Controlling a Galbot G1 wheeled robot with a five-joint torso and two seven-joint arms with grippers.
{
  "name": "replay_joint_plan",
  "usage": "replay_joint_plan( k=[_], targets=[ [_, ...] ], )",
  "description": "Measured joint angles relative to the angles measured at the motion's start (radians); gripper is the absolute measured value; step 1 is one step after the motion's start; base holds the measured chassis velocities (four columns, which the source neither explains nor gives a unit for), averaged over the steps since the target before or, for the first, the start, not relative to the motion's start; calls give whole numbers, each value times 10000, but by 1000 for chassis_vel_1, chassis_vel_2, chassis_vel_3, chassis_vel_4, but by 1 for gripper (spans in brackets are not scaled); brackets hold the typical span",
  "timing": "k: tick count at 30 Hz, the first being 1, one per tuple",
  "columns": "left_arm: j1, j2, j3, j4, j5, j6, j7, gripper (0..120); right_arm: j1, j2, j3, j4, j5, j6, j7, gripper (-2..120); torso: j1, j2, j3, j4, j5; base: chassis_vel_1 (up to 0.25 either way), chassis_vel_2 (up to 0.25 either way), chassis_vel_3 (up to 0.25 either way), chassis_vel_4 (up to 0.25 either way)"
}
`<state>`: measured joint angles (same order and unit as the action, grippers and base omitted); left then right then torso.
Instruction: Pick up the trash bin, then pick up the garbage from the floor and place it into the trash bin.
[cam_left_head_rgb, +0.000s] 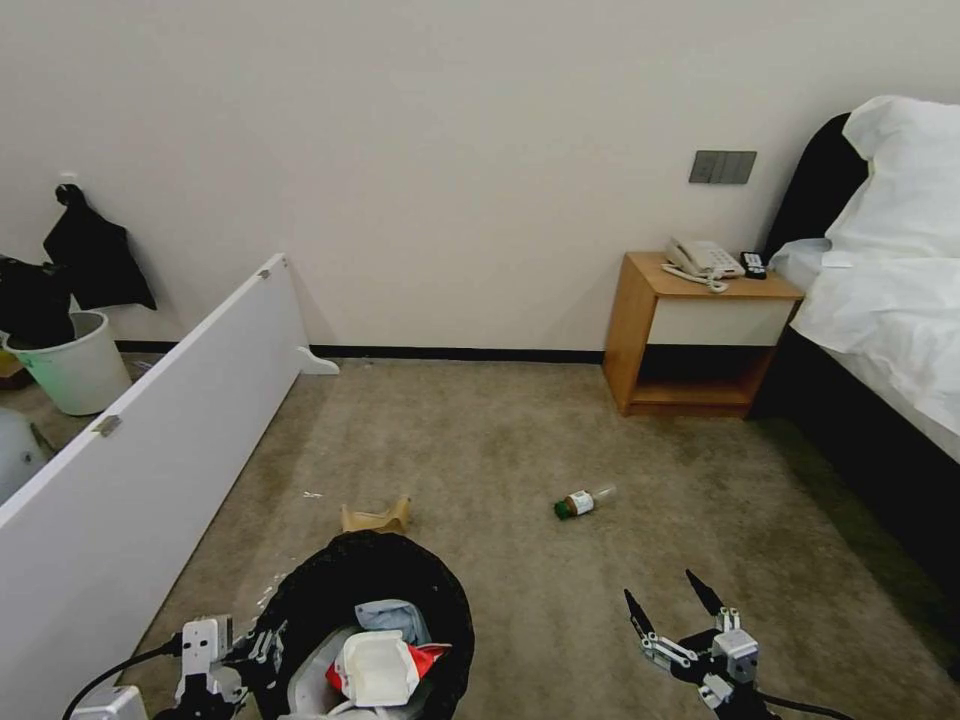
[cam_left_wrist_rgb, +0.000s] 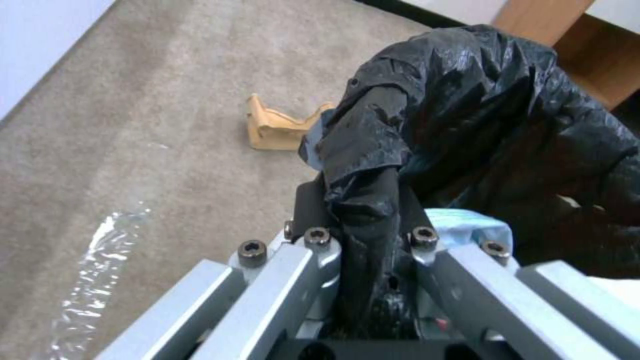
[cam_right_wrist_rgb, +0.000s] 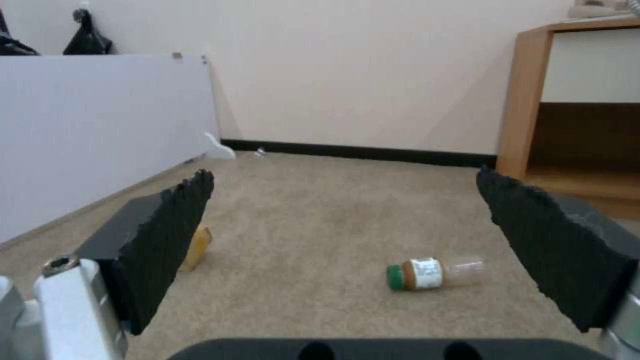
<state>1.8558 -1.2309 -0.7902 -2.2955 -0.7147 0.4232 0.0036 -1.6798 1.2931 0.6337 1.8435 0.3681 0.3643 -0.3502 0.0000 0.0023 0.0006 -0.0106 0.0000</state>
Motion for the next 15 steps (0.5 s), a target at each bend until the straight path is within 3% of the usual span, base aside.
replay_joint_plan(
  k=[15],
  targets=[
    [-2,-16,25,-13,31,-10,5,4,-15,4,6,15,-20,24,-22,100,0,0,0,-1,0,118,109,-114,-116]
  ],
)
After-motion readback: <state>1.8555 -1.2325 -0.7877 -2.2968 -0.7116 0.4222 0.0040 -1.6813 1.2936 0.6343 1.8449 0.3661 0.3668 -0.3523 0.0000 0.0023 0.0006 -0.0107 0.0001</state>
